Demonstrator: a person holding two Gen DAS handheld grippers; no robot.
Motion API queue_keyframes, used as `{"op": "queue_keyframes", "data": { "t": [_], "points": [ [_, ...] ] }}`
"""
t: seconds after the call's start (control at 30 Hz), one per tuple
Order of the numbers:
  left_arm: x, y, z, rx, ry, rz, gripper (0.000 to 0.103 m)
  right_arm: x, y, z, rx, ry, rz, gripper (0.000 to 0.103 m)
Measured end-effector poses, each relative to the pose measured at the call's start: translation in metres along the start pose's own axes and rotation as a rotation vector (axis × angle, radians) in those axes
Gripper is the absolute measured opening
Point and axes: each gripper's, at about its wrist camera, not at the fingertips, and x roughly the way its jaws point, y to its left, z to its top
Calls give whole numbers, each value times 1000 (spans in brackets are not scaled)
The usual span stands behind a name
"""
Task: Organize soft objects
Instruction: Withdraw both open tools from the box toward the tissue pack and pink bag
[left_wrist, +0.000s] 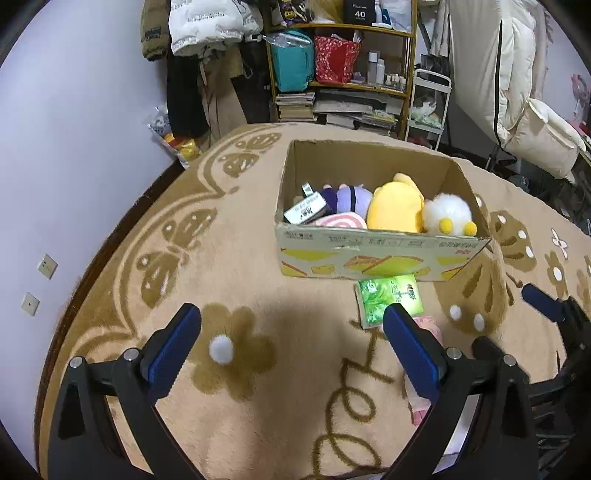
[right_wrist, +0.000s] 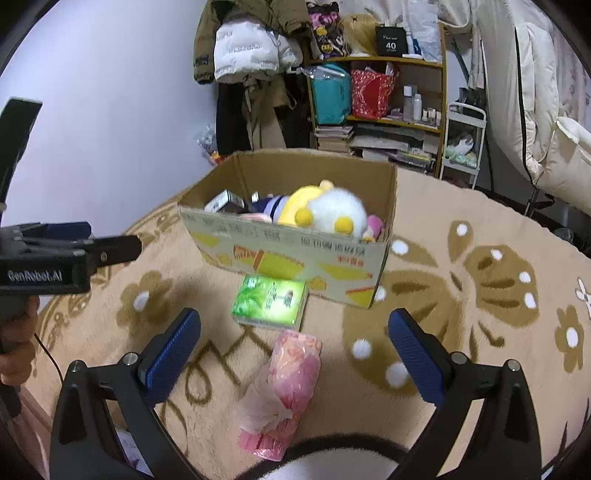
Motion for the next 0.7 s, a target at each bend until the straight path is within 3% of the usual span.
{"op": "queue_keyframes", "data": {
  "t": [0.13, 0.47, 0.7],
  "points": [
    [7, 0, -4, 1, 30, -31, 98, 13, -2, -10, 15, 37, 0, 103],
    [37, 3, -12, -16, 95, -19, 98, 57, -18, -30, 72, 138, 20, 103],
    [56, -6, -15, -5, 137, -31, 98, 84, -24, -33, 109, 203, 44, 96]
  ]
}}
